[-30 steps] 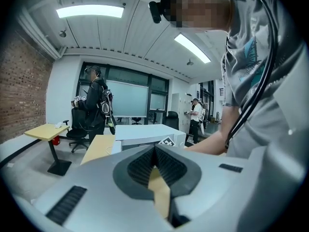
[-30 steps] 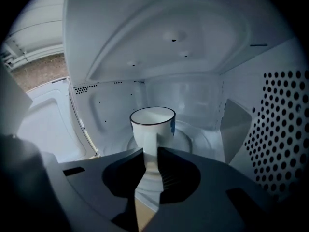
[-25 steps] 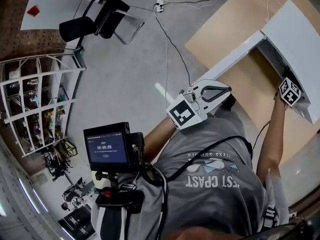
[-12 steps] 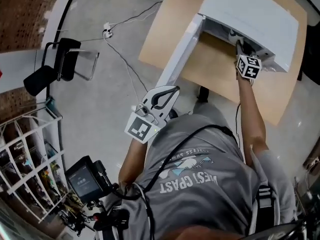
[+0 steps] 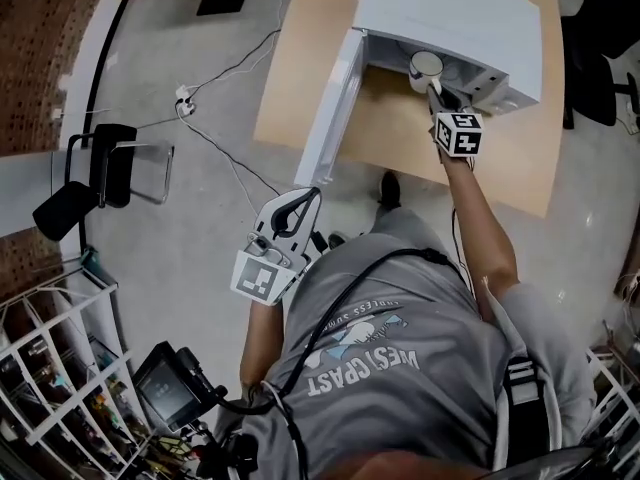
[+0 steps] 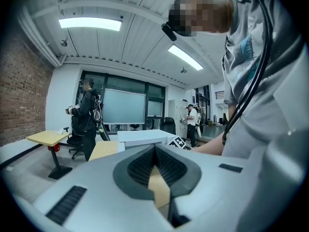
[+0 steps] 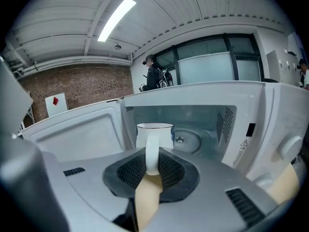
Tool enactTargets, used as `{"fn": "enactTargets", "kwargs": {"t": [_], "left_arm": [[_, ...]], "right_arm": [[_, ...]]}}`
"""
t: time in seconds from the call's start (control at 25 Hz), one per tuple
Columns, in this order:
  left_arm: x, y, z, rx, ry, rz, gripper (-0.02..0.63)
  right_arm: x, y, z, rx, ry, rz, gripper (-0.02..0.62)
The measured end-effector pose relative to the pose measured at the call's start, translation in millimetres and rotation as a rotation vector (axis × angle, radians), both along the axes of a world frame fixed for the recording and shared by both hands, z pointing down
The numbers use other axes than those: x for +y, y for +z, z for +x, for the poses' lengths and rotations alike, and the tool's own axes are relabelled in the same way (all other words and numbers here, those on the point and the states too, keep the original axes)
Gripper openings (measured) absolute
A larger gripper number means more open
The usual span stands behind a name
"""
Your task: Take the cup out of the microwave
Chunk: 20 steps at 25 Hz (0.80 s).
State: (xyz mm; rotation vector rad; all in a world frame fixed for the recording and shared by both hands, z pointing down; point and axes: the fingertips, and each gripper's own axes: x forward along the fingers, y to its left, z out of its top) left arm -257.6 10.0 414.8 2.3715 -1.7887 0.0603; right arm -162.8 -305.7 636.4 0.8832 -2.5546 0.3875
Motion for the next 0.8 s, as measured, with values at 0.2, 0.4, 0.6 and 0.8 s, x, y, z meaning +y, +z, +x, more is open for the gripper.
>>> {"fn": "enactTargets", "kwargs": {"t": [0.2,0.4,0.6,0.8], "left_arm": [[50.3,-5.3,-5.3,-0.01,-0.009,0.028,0.043],[107.0,-3.9,-11.7,-0.036,-0.009,0.044,0.043],[160.0,-8.5,-13.8,-0.037,0.003,0.063,0.043],[227.0,-26.8,-17.6,-0.061,0.025,0.082,0.043]], "right_arm": [[46.7,-24.5,6.8,-0.022,0.0,0.017,0.067],[91.1,-63.8,16.3,-0.051,0.008,0.069,0.067],[142.3,-112.0,29.4,-0.093,0.027,0.125,0.067],[215.8,-176.9,45.6,-0.139,0.04,0.187,0.067]]}}
